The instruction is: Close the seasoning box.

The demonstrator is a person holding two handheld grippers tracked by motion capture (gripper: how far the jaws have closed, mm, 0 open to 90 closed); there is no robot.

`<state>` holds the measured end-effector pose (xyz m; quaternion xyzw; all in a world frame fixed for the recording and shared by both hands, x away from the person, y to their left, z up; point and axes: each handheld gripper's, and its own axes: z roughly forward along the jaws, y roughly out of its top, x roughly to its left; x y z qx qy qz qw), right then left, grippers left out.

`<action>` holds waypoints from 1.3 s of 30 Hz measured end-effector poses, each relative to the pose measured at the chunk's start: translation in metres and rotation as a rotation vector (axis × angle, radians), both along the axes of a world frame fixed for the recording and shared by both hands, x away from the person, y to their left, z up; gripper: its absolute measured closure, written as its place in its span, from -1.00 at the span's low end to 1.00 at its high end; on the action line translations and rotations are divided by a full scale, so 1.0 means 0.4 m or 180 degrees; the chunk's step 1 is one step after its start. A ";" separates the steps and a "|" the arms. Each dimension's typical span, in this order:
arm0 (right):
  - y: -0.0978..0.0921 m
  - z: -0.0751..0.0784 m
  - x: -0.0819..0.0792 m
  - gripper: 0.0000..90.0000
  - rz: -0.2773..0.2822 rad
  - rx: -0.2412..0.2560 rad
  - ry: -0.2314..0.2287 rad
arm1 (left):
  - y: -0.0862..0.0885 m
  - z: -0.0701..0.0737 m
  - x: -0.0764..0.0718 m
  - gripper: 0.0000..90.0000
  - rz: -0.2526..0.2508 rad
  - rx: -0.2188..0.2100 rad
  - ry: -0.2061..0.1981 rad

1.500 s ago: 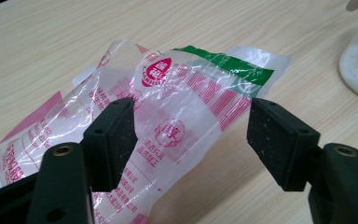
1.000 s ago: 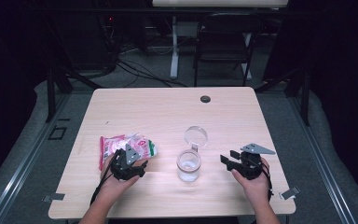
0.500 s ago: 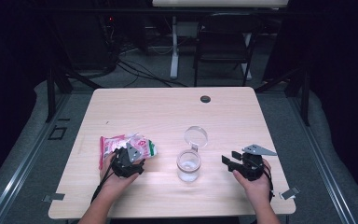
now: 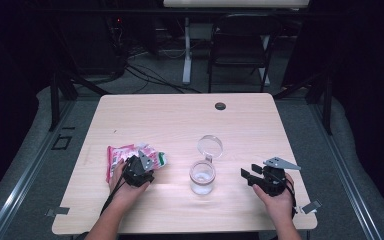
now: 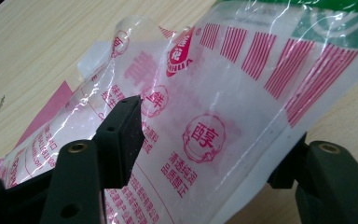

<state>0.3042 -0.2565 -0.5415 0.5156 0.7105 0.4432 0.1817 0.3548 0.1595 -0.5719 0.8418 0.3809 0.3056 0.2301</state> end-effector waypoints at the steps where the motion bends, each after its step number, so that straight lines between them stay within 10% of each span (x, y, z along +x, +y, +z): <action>1: -0.002 -0.001 -0.002 0.08 -0.0016 0.0017 -0.0009 | 0.000 0.000 0.002 -0.09 0.0003 0.0006 0.0005; 13: -0.026 -0.004 -0.022 0.08 -0.0120 0.0006 0.0026 | -0.004 -0.003 0.030 0.32 0.0128 -0.0071 0.0088; 28: -0.038 -0.012 -0.025 0.10 -0.0160 0.0072 0.0075 | 0.051 0.015 0.051 0.92 0.0421 -0.0754 0.0302; 39: -0.040 -0.017 -0.021 0.11 -0.0148 0.0094 0.0113 | 0.069 0.039 0.043 1.00 0.0480 -0.0918 0.0199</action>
